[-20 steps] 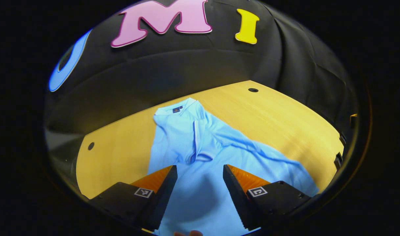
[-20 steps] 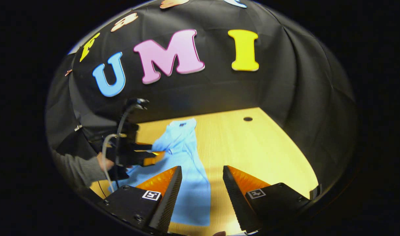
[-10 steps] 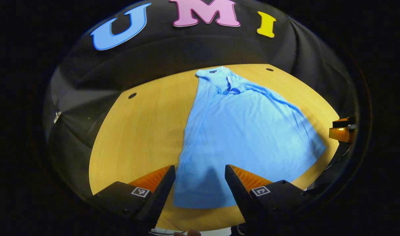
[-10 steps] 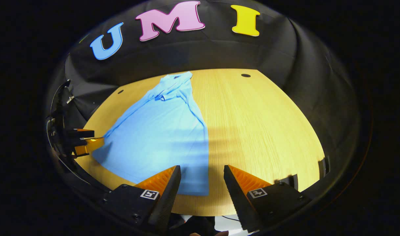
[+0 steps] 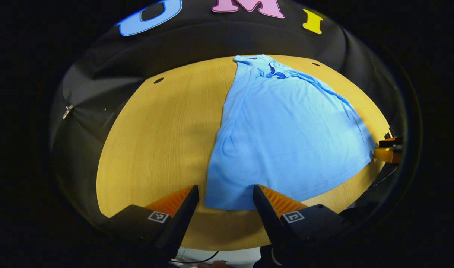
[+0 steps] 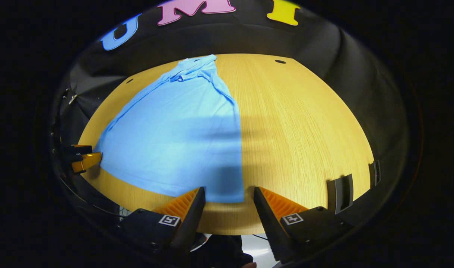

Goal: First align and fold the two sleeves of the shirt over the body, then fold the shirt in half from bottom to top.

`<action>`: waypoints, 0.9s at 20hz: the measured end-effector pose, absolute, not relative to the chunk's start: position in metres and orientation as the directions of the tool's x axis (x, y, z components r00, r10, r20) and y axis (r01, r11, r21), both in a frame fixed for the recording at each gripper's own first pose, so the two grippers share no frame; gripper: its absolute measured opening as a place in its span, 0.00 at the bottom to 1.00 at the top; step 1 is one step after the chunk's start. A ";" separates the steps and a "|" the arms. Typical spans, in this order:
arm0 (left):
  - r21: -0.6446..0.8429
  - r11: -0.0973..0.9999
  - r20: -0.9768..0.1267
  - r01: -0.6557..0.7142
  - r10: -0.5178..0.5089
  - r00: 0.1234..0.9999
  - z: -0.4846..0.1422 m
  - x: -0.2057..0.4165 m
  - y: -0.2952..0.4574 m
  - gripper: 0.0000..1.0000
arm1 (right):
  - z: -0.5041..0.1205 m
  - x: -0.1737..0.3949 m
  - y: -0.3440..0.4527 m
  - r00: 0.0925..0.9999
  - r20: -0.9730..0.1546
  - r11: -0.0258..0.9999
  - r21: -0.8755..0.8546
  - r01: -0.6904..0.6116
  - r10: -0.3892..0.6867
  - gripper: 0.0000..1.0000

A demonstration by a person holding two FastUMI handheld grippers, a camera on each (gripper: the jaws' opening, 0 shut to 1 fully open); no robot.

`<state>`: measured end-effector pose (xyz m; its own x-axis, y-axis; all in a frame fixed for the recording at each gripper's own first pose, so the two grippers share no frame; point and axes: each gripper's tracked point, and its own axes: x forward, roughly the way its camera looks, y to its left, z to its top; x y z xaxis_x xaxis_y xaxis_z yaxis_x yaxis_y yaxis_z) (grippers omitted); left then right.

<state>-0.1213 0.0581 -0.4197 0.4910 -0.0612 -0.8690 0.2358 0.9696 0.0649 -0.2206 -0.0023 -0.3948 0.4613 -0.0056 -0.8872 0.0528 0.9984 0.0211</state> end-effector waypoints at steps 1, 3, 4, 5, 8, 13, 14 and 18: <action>0.050 0.972 -0.872 0.229 -0.069 0.485 -0.423 -0.122 0.057 0.95 | -0.396 -0.221 -0.001 0.454 -0.891 0.999 0.013 0.038 -0.005 0.81; -0.039 0.977 -0.881 0.209 -0.132 0.455 -0.424 -0.126 0.043 0.90 | -0.397 -0.219 0.006 0.456 -0.890 1.000 0.018 0.005 0.014 0.78; -0.049 0.979 -0.873 0.197 -0.138 0.468 -0.422 -0.126 0.038 0.70 | -0.396 -0.218 0.009 0.459 -0.888 1.000 0.025 -0.009 0.027 0.67; -0.044 0.978 -0.877 0.203 -0.136 0.461 -0.426 -0.125 0.037 0.49 | -0.396 -0.217 0.014 0.467 -0.884 0.999 0.031 -0.025 0.039 0.51; -0.014 0.966 -0.866 0.258 -0.141 0.480 -0.422 -0.128 0.027 0.15 | -0.396 -0.215 0.026 0.471 -0.879 0.998 0.064 -0.029 0.070 0.22; -0.040 0.976 -0.864 0.212 -0.140 0.484 -0.416 -0.118 0.028 0.06 | -0.383 -0.199 0.021 0.515 -0.851 0.992 0.126 0.016 0.100 0.05; -0.045 0.978 -0.856 0.205 -0.143 0.497 -0.411 -0.113 0.029 0.06 | -0.375 -0.189 0.018 0.536 -0.839 0.991 0.132 0.028 0.097 0.05; -0.057 0.980 -0.796 0.191 -0.160 0.584 -0.369 -0.061 0.022 0.06 | -0.339 -0.131 0.014 0.629 -0.770 0.984 0.174 0.043 0.109 0.05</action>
<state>-0.0613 0.0216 -0.3692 0.5838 -0.1605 -0.7958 0.1911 0.9799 -0.0574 -0.1307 0.0144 -0.3390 0.6287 0.1086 -0.7701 0.0428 0.9839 0.1737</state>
